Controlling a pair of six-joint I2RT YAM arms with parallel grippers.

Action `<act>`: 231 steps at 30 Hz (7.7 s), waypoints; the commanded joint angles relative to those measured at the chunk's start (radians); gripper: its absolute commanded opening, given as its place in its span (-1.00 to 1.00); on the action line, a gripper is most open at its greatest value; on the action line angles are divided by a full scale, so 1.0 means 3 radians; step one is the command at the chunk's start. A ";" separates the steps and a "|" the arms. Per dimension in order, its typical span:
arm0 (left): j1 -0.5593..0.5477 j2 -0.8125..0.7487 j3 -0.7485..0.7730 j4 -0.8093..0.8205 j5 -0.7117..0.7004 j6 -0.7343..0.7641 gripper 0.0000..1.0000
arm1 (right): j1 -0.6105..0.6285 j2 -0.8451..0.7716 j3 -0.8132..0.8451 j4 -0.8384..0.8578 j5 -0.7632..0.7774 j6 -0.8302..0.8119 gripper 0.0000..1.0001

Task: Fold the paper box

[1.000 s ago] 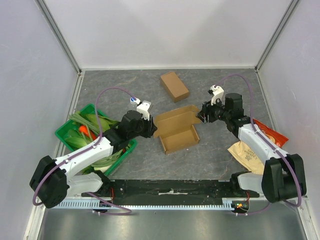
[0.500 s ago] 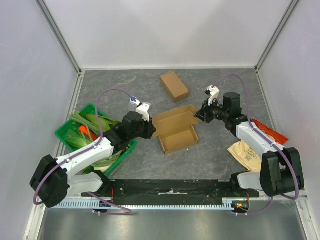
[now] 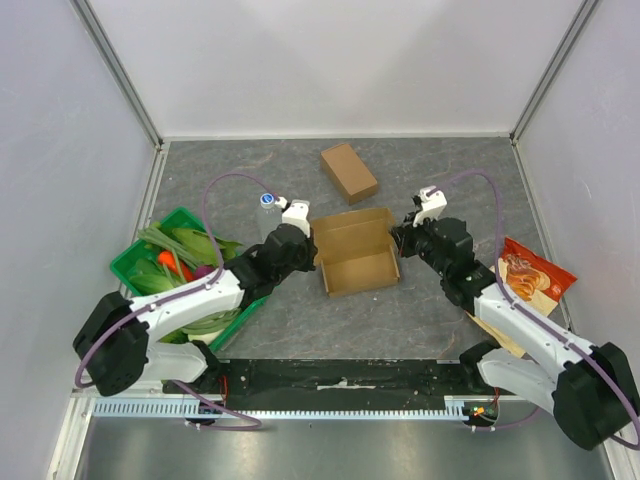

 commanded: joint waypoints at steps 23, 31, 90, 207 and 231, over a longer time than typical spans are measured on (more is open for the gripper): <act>-0.0473 0.1020 0.0373 0.1160 -0.1565 -0.0384 -0.96 | 0.0954 0.0147 -0.0580 0.1195 0.2767 0.0930 -1.00; -0.0498 0.0862 -0.0031 0.1493 -0.1457 -0.0364 -0.96 | 0.1292 0.0193 -0.0799 0.1394 0.3212 0.1063 -1.00; -0.0774 0.0912 -0.0481 0.1212 -0.1457 -0.0589 -0.96 | 0.1916 -0.0354 -0.0341 -0.1159 0.2922 0.1636 0.10; 0.0473 -0.0484 -0.0548 -0.0123 0.1012 -0.0630 0.68 | -0.0165 0.0100 -0.0805 -0.0105 -0.1149 0.1390 -0.02; 0.0601 0.0150 -0.0741 0.0694 0.1922 -0.0880 0.97 | -0.0656 0.0039 -0.1117 -0.0308 -0.1067 0.1293 -0.53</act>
